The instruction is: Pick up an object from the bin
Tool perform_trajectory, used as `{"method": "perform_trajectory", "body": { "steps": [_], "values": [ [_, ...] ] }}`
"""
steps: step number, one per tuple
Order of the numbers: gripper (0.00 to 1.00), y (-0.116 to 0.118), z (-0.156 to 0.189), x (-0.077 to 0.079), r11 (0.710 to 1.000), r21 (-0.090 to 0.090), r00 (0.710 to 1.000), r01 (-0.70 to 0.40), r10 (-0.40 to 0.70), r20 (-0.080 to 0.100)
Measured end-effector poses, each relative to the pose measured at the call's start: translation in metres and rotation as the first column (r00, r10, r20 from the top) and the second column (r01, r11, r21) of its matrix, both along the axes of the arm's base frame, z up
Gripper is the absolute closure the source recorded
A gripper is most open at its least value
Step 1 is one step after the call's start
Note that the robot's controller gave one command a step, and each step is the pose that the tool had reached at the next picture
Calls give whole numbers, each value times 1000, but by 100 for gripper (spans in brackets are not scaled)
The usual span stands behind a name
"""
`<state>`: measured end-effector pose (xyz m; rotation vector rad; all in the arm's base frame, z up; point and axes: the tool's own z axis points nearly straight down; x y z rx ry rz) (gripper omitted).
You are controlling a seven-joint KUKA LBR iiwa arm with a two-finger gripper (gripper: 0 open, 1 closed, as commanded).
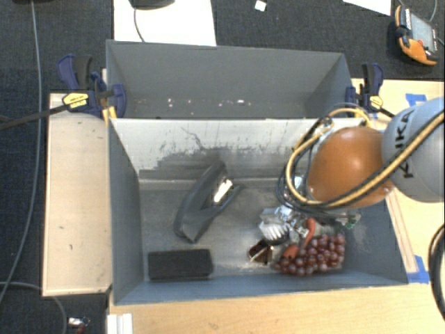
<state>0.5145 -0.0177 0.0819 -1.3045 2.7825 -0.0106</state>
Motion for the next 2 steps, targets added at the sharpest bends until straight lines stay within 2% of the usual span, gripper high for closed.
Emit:
{"method": "perform_trajectory", "body": {
  "steps": [1,2],
  "values": [
    [100,-20,2,12,968,13,968,251,-250,-20],
    [100,-12,3,13,989,4,989,151,-151,-10]
  ]
}}
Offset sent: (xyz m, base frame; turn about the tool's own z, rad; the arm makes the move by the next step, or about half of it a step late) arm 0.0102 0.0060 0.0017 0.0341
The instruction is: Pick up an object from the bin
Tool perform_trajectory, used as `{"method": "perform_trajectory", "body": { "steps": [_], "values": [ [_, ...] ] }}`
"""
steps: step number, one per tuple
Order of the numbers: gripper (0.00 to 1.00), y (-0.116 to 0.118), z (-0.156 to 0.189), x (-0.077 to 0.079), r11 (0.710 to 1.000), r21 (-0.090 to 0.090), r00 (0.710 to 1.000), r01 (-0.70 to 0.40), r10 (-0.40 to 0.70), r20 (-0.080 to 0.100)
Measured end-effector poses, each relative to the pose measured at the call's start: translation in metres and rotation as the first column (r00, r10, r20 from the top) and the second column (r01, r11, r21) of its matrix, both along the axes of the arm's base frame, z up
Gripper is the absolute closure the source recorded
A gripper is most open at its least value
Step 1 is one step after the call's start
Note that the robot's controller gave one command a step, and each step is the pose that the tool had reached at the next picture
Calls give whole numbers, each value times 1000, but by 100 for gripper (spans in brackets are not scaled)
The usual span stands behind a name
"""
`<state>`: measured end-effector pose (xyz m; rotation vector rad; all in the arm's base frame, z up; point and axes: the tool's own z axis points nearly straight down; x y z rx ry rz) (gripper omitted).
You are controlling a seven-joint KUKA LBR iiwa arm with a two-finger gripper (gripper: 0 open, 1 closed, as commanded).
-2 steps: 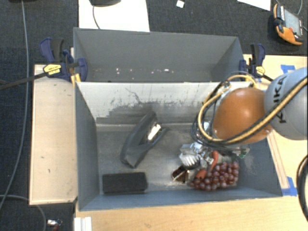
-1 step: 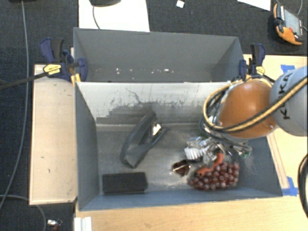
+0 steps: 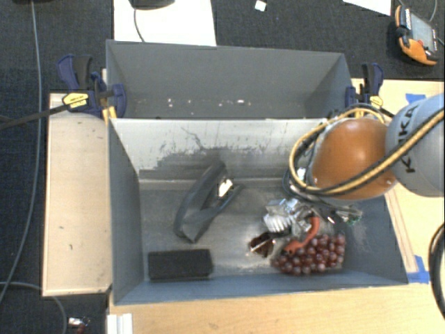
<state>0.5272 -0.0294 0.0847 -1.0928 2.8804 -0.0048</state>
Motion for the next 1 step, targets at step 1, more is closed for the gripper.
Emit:
{"method": "perform_trajectory", "body": {
  "steps": [1],
  "values": [
    [100,0,-2,2,998,3,998,-56,56,4]
  ]
}}
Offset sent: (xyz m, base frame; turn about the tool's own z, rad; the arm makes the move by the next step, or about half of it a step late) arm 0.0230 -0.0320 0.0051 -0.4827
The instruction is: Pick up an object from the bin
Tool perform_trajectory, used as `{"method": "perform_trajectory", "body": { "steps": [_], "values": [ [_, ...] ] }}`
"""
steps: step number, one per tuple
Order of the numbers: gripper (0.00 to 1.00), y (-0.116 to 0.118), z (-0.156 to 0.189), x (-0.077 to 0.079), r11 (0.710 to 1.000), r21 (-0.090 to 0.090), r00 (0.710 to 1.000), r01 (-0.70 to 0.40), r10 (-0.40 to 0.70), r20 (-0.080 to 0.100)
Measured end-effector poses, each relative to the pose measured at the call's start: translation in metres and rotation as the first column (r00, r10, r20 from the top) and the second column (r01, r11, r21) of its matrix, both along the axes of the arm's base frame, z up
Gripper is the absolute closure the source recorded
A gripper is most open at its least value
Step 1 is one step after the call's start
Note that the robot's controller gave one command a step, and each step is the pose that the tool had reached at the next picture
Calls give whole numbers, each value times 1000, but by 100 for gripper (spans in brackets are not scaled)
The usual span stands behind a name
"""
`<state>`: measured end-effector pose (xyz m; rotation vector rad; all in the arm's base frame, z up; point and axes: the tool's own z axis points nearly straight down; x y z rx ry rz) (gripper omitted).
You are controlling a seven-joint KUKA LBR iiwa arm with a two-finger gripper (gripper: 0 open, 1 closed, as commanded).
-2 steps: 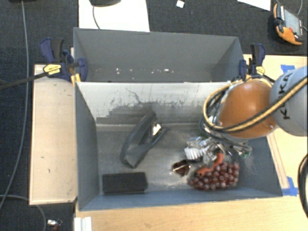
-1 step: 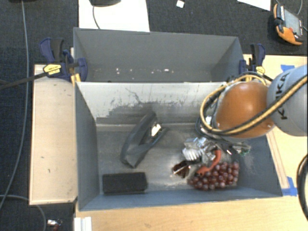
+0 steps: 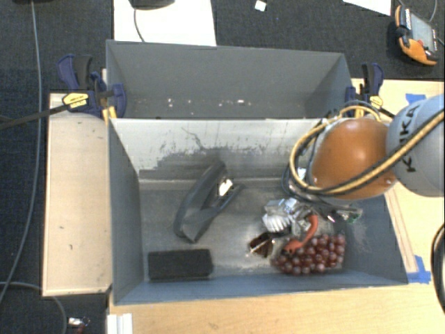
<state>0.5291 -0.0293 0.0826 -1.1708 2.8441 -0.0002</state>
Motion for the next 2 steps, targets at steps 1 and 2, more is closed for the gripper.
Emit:
{"method": "perform_trajectory", "body": {
  "steps": [1,2],
  "values": [
    [100,-16,2,10,1000,0,1000,-6,6,-2],
    [100,-21,-2,2,1000,3,1000,-18,18,18]
  ]
}}
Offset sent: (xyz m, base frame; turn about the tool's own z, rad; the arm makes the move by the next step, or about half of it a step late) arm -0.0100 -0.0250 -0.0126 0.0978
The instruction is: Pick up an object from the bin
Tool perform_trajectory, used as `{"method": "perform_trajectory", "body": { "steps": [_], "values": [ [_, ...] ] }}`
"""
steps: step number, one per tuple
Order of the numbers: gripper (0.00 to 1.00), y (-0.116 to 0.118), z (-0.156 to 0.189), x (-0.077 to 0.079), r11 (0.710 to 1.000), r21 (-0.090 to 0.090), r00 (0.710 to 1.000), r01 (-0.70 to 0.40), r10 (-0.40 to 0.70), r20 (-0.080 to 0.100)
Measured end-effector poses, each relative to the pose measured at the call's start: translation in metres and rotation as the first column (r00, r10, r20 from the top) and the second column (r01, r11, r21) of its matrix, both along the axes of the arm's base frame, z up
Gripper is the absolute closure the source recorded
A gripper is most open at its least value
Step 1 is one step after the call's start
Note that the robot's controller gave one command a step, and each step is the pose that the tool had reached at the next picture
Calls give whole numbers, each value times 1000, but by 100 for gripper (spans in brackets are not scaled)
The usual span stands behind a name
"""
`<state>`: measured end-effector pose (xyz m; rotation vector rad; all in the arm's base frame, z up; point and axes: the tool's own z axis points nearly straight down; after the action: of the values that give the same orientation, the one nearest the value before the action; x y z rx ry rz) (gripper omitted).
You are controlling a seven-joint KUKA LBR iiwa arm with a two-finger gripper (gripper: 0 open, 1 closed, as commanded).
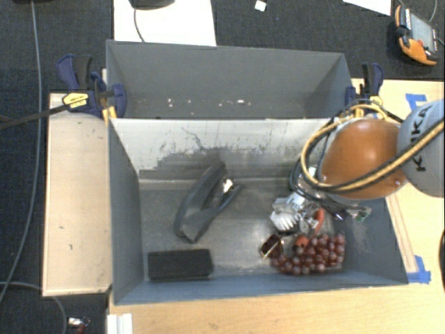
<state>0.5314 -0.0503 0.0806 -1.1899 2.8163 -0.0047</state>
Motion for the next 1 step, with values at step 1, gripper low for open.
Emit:
{"method": "perform_trajectory", "body": {
  "steps": [1],
  "values": [
    [100,-7,2,4,998,-3,998,-64,64,-3]
  ]
}}
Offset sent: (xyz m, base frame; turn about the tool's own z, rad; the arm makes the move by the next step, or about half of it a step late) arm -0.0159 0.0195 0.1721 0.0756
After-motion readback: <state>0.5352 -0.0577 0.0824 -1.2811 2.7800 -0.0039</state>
